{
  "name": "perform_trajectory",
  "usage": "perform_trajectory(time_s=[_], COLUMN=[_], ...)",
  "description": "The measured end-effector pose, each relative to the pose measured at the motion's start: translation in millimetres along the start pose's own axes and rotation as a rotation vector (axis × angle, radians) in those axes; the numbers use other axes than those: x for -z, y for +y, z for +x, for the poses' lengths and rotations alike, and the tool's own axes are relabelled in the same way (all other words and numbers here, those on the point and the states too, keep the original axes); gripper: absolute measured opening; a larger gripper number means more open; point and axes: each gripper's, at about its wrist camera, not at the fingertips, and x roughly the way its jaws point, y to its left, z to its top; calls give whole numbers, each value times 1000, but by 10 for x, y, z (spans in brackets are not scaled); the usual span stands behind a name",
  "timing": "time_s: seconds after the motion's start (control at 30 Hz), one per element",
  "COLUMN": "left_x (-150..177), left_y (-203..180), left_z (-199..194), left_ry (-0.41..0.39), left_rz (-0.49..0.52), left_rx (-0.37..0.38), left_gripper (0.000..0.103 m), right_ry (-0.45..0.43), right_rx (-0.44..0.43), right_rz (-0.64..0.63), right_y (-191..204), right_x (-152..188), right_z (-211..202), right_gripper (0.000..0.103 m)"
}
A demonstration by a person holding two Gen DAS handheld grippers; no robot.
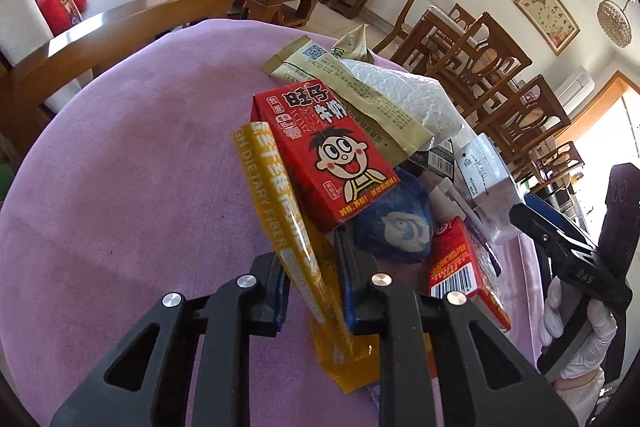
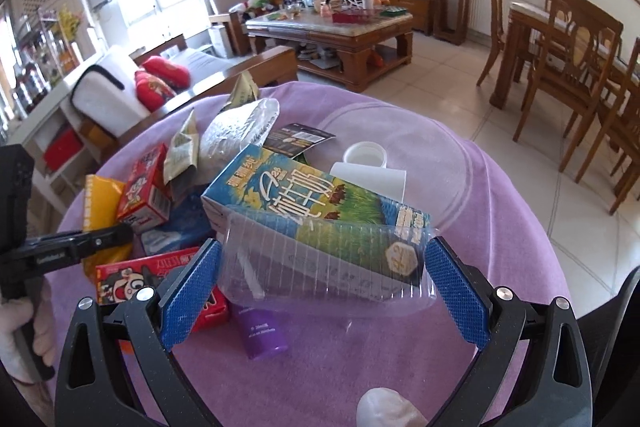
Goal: Collect trash
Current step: 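Grasp the yellow snack stick wrapper with the left gripper while the right gripper approaches the clear plastic tray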
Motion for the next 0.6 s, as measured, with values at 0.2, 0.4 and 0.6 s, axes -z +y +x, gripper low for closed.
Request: perform_trajectory(time_s=[0.2,0.4,0.6], left_x=[58,78,72], left_y=[88,121,52], left_z=[-125,-300,-325], left_ry=[-38,-109,-104], left_rz=[-17,-11,13], left_rx=[19,67,81], left_gripper=[11,10,10], right_ry=[11,-39,-50], right_rx=[27,7,-41], right_rz=[49,50,88], right_y=[-98,-108,-173], right_x=[45,157,235], right_z=[11,-291,-400], right_gripper=[99,59,98])
